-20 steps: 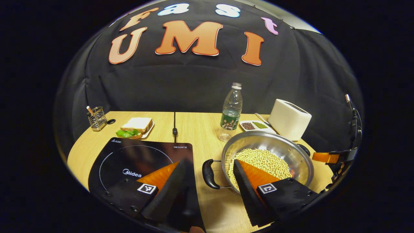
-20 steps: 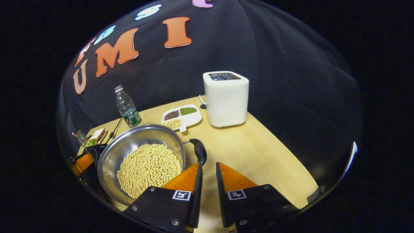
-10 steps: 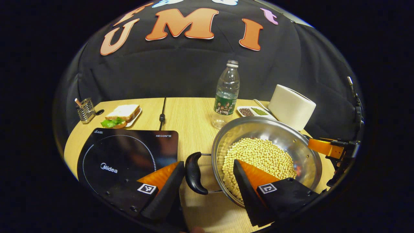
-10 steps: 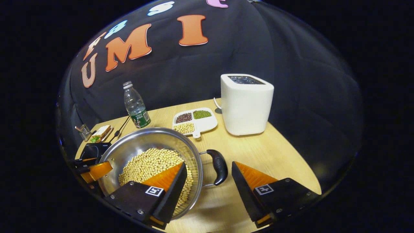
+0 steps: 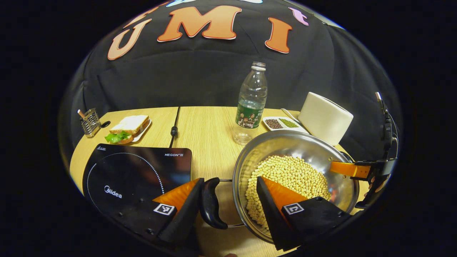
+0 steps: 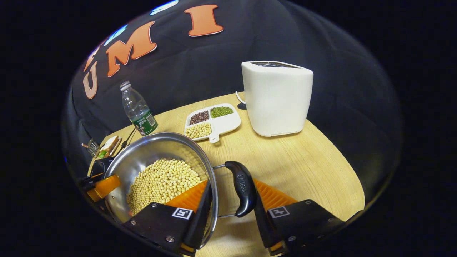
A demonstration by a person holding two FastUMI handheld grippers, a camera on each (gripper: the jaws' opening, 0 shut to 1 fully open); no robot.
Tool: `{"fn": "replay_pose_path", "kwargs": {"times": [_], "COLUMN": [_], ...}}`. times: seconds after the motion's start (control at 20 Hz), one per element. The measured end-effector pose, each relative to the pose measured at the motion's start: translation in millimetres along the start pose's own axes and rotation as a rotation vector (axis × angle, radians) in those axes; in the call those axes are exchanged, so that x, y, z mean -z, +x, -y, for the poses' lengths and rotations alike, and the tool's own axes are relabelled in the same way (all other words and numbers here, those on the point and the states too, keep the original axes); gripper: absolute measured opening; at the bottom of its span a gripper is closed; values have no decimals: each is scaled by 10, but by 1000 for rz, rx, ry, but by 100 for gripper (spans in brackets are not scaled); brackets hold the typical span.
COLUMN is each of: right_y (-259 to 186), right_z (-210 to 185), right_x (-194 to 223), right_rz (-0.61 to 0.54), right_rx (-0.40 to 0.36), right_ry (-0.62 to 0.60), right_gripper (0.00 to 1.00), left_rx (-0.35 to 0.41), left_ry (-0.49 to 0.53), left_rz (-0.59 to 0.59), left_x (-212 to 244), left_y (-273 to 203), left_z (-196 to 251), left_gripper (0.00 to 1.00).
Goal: First push the handle of the pot to place it horizontally, then grasp the pot with both hands and set it on the induction cooktop.
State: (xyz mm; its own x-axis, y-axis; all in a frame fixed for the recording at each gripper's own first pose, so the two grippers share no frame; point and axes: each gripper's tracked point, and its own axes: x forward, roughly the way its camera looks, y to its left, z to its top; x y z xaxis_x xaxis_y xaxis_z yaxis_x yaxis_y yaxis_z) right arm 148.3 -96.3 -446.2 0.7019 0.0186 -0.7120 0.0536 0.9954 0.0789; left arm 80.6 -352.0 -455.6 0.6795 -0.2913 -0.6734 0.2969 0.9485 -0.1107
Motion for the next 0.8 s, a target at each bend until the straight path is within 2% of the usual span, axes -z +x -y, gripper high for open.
{"fn": "replay_pose_path", "kwargs": {"times": [0.1, 0.25, 0.3, 0.35, 0.4, 0.45, 0.55, 0.65, 0.7, 0.8], "right_y": [-12, -47, -51, -61, -59, -65, -72, -157, -214, -381], "right_z": [5, 43, 65, 97, 104, 98, 67, 56, 45, 19], "right_x": [28, 42, 38, 32, 37, 44, 37, 28, 6, -69], "right_rz": [-11, -12, -8, -7, -4, -4, -1, -5, 5, 31], "right_rx": [-6, 0, 10, 15, 16, 21, 36, 43, 51, 61], "right_ry": [1, 2, 1, 10, 29, 40, 67, 89, 86, 73], "right_gripper": [58, 52, 51, 54, 54, 54, 51, 43, 46, 46], "left_rx": [10, 19, -5, -13, -1, -4, -9, 2, 11, 21], "left_ry": [-34, -18, -2, -5, -15, -7, -7, -39, -54, -66], "left_rz": [-3, -20, -20, -22, 3, -22, -21, -70, -83, -74], "left_x": [7, 23, 18, -5, -30, 30, -9, 78, 81, 21], "left_y": [-15, 78, 104, 118, 138, 154, 165, 76, 28, -72], "left_z": [30, 48, 4, -36, 20, 1, -4, 16, 25, 4], "left_gripper": [94, 92, 88, 90, 77, 63, 61, 58, 60, 62]}}
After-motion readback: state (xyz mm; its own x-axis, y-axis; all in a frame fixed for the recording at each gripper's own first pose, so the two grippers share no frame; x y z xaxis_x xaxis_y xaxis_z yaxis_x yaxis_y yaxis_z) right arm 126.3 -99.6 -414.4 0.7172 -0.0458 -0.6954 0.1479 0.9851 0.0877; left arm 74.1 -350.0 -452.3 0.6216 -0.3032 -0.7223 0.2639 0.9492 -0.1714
